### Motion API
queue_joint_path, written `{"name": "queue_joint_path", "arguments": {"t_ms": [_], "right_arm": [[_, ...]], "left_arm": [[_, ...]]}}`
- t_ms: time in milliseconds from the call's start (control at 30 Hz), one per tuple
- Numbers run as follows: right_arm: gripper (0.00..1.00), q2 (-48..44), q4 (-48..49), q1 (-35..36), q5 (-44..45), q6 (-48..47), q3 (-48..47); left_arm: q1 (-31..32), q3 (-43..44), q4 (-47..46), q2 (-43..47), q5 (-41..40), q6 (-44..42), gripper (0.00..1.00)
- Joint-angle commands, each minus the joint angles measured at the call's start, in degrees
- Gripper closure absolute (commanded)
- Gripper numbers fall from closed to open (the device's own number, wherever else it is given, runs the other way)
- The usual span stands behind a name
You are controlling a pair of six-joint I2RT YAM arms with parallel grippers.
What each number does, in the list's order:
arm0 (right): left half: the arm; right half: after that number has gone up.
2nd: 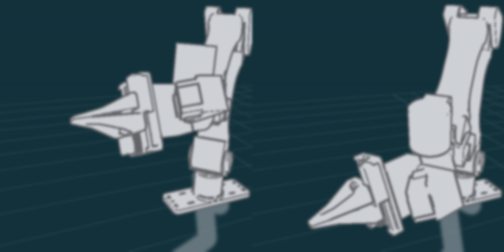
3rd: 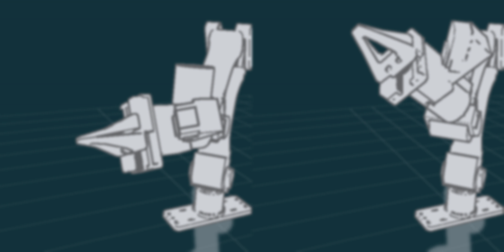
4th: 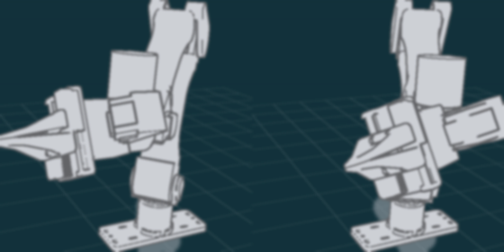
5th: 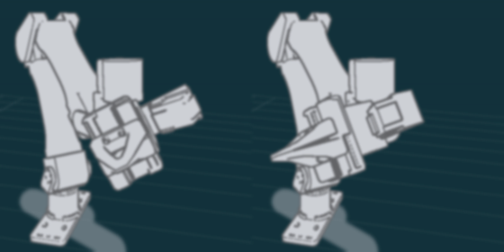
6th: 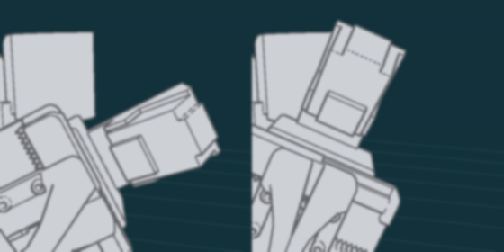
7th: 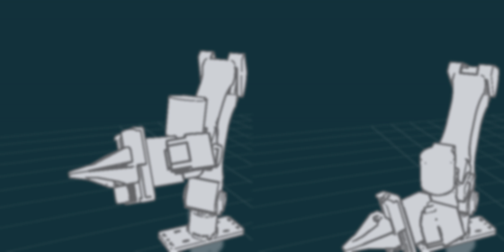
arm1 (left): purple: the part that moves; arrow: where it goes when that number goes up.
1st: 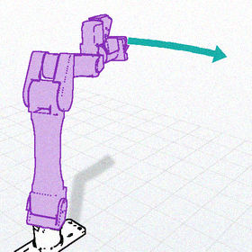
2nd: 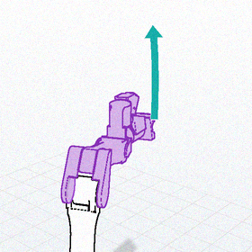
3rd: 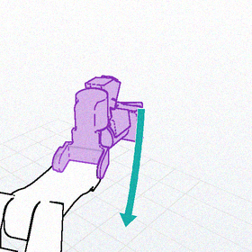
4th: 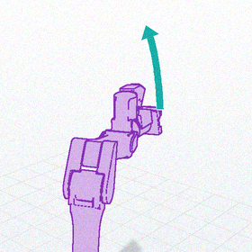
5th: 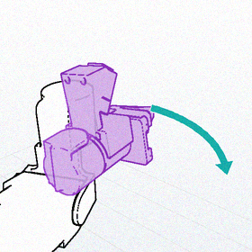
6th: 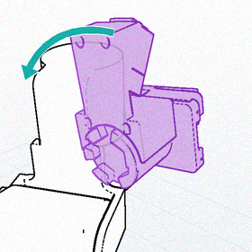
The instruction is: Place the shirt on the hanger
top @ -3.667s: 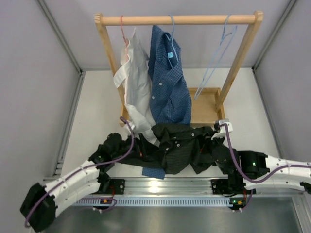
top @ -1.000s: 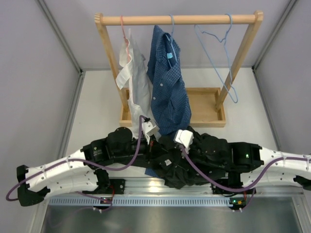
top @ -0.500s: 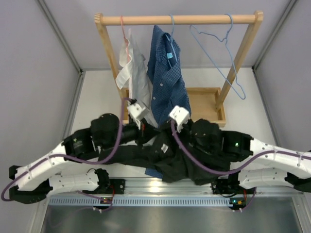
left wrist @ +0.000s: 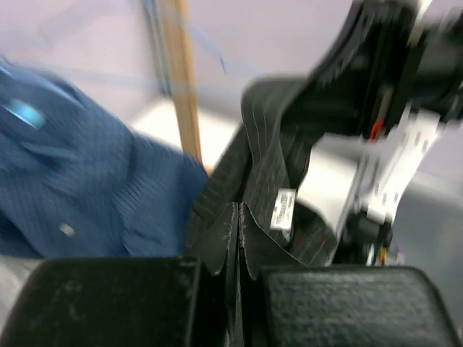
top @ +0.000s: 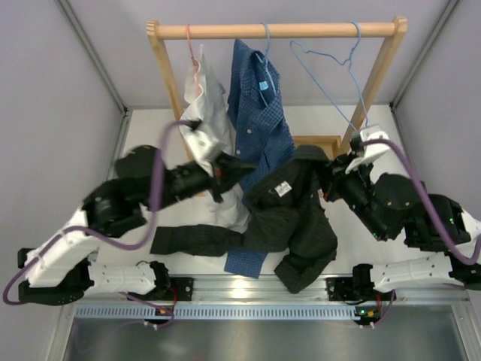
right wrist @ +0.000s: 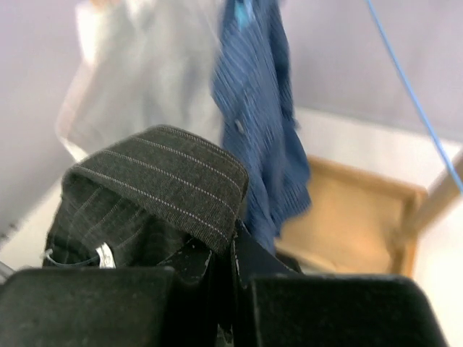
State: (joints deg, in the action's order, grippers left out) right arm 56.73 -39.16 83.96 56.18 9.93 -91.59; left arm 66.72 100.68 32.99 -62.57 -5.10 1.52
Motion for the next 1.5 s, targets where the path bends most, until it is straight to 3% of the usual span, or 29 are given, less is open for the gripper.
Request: {"name": "queue_joint_path", "arguments": {"t_ms": [0,67,133,200,233,367,533,700,1067,1233,1467], "right_arm": [[1.0,-7.12,-10.5,0.85,5.61,14.92,11.5],[1.0,-10.22,-10.41,0.85,4.64,18.17,17.55],[1.0,-12.95,-10.5,0.76,4.29,18.8,19.6],[1.0,-14.36,-10.5,0.85,4.55,19.07,20.49],[1.0,-14.71,-10.5,0.85,4.81,19.16,20.57],[1.0,-14.99,-10.59,0.85,7.36,19.42,21.37],[1.0,-12.88,-10.59,0.85,11.83,20.29,21.45],[1.0,-10.68,-6.2,0.85,12.55,19.07,22.6],[1.0,-6.11,-1.98,0.33,13.16,16.52,21.81],[1.0,-4.61,-2.06,-2.39,11.59,17.22,22.77],[1.0,-0.92,3.11,-8.81,3.59,13.98,23.04]], "left_arm": [[-0.01,-14.87,-3.78,0.5,5.62,1.37,1.0],[-0.01,-24.71,-6.0,2.61,6.34,4.78,0.91],[-0.01,-31.83,-12.58,6.83,6.51,6.91,0.72],[-0.01,-41.59,-18.11,10.69,7.39,10.16,0.15],[-0.01,-44.23,-22.66,11.58,7.21,11.48,0.02],[-0.1,-54.25,-32.01,13.43,2.58,25.0,0.02],[-0.01,-59.89,-43.51,13.08,0.45,43.87,0.02],[-0.01,-68.49,-56.45,15.45,0.1,55.32,0.03],[0.08,-76.24,-67.18,15.62,-2.18,63.34,0.1],[0.08,-77.31,-64.03,21.43,-4.21,61.42,0.04],[0.17,-79.06,-65.15,21.88,0.88,57.99,0.02]]}}
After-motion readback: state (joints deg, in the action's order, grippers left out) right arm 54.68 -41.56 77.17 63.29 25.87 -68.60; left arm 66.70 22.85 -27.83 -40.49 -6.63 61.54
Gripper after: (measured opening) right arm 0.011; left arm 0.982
